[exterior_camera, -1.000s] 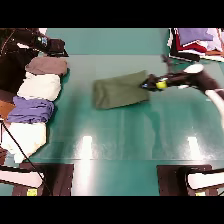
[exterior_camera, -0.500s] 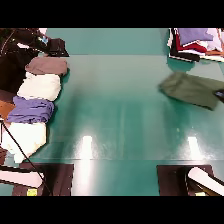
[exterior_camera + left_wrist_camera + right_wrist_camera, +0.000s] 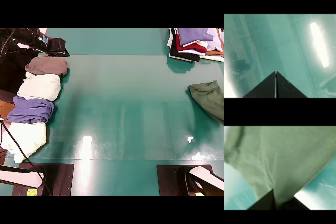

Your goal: Fold the shirts.

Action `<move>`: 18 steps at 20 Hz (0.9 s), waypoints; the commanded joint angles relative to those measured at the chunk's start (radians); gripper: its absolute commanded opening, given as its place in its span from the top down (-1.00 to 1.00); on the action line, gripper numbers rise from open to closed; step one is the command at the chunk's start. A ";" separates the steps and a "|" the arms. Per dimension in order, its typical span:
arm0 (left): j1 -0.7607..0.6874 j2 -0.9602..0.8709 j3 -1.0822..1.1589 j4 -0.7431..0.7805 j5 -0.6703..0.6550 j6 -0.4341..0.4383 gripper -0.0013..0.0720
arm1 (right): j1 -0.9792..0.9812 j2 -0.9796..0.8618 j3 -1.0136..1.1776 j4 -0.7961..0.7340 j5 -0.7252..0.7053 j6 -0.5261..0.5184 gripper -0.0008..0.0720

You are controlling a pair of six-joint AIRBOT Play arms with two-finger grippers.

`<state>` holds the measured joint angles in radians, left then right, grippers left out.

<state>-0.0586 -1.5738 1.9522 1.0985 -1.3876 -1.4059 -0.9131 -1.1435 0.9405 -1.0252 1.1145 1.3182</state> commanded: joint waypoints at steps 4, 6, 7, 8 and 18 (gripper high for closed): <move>0.000 0.000 0.000 -0.001 -0.021 0.000 0.90 | -0.005 -0.004 0.124 -0.363 0.208 0.051 -0.61; 0.000 0.000 0.000 -0.002 -0.015 0.000 0.90 | 0.025 -0.004 0.178 -0.275 0.250 0.061 -0.60; 0.000 0.000 0.000 -0.002 -0.004 -0.001 0.90 | 0.058 -0.004 0.192 -0.216 0.269 0.061 -0.60; 0.000 0.000 0.000 -0.006 0.003 -0.001 0.90 | 0.108 -0.004 0.201 -0.148 0.290 0.061 -0.60; 0.000 0.000 0.000 -0.014 0.019 -0.001 0.90 | 0.778 -0.004 0.200 -0.023 0.301 0.053 0.92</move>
<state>-0.0586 -1.5738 1.9522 1.0859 -1.3720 -1.4071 -0.3019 -1.1469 1.1385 -1.0615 1.4322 1.3777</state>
